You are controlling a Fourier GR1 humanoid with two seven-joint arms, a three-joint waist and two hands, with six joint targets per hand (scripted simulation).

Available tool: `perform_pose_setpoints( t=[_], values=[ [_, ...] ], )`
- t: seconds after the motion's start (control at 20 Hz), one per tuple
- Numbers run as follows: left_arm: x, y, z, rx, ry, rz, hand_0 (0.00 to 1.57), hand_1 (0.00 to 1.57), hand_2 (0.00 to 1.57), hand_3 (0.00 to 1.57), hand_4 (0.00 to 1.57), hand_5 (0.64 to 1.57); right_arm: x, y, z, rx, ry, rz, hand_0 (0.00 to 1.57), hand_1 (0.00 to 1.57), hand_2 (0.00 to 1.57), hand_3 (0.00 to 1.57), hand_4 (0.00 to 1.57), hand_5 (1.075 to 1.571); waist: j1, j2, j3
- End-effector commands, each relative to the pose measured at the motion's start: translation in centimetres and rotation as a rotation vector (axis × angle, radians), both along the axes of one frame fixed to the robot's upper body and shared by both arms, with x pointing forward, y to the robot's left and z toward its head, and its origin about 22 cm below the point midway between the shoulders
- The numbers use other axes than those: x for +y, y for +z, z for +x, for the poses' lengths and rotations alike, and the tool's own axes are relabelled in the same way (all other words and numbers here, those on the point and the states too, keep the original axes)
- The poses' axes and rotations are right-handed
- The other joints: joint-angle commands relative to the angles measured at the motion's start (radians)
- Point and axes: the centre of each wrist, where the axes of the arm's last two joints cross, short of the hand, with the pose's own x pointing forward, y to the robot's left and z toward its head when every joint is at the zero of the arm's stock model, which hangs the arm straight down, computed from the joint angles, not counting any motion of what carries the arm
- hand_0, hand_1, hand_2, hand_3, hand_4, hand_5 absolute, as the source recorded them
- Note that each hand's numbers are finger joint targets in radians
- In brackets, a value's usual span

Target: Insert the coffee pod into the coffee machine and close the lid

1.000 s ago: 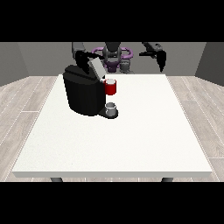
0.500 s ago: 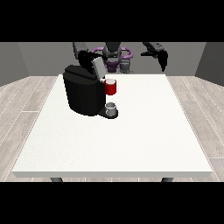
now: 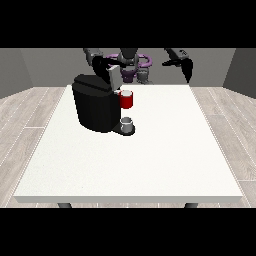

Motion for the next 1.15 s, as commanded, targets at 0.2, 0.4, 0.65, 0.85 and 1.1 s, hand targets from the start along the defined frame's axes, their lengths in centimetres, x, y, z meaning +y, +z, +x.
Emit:
perform_pose_setpoints(
  t=[0.2, 0.4, 0.65, 0.85, 1.1],
  values=[
    [-2.9, 3.1, 2.2, -0.096, -0.084, 0.002, 0.00, 0.00, 0.00, 0.00, 0.20, 1.571, 3.3, 3.8, 1.0, -0.116, 0.046, -0.087, 0.00, 0.00, 0.00, 0.00, 0.14, 1.571, 0.057, 0.036, -0.0058],
    [-4.5, 2.1, 0.7, -0.109, -0.084, -0.027, 0.00, 0.00, 0.00, 0.00, 0.17, 1.571, 2.2, 1.6, 0.8, -0.098, 0.055, -0.077, 0.00, 0.00, 0.00, 0.00, 0.07, 1.571, 0.059, 0.007, -0.0055],
    [-1.7, -1.5, -0.8, -0.078, -0.019, -0.047, 0.00, 0.00, 0.00, 0.00, 0.19, 1.571, 5.9, 0.0, -1.5, -0.102, 0.215, 0.004, 0.00, 0.00, 0.00, 0.00, 0.13, 1.571, -0.031, -0.054, -0.0059],
    [-3.7, -2.8, -2.1, -0.024, -0.016, -0.039, 0.00, 0.00, 0.00, 0.00, 0.19, 1.571, 6.5, -4.9, -4.7, -0.082, 0.227, 0.090, 0.00, 0.00, 0.00, 0.00, 0.28, 1.571, -0.031, -0.109, -0.0054],
    [-0.1, -3.4, -2.2, -0.006, 0.030, -0.040, 0.00, 0.00, 0.00, 0.00, 0.19, 1.571, 5.8, -6.6, -6.8, -0.010, 0.137, 0.185, 0.00, 0.00, 0.00, 0.00, 0.16, 1.571, -0.081, -0.121, -0.0057]
  ],
)
